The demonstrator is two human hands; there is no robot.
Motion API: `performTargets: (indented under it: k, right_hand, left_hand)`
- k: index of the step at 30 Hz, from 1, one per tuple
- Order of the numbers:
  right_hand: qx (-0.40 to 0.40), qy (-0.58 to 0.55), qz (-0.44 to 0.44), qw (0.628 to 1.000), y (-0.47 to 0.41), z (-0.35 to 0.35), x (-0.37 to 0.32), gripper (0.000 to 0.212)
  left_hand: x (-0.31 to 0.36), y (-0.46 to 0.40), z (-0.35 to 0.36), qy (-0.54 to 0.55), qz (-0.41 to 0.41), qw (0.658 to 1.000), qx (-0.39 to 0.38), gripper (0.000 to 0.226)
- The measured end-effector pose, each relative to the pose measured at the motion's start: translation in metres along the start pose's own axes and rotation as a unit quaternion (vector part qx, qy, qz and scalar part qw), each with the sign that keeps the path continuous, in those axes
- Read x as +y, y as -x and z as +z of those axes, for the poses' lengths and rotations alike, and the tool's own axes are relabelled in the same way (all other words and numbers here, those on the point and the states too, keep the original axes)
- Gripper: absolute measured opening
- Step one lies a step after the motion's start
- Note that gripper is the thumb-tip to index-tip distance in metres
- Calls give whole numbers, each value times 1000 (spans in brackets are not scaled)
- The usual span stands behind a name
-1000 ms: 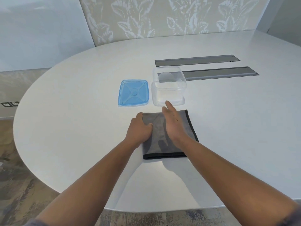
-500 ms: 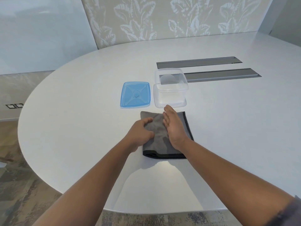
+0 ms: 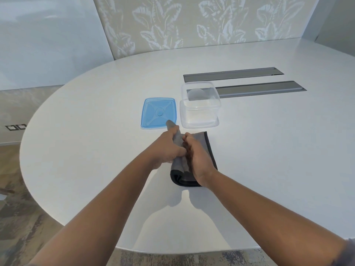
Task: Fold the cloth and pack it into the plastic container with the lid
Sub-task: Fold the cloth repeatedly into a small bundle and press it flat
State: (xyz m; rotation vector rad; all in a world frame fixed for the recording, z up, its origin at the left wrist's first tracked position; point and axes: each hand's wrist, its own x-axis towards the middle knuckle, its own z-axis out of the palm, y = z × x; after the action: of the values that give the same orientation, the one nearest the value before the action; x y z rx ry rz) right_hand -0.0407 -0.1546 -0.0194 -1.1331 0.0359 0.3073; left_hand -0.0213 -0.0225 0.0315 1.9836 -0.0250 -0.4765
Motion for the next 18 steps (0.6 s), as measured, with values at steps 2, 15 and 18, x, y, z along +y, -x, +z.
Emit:
performTargets:
  k: [2, 15, 18]
  right_hand:
    - [-25, -27, -8, 999, 1, 7, -1, 50]
    - [51, 27, 92, 994, -7, 1, -13, 53]
    - [36, 24, 122, 992, -9, -9, -22, 51]
  left_hand:
    - [2, 0, 3, 17, 2, 1000, -12, 90]
    - [16, 7, 16, 38, 27, 999, 3, 109]
    - [18, 5, 22, 35, 31, 999, 8, 113]
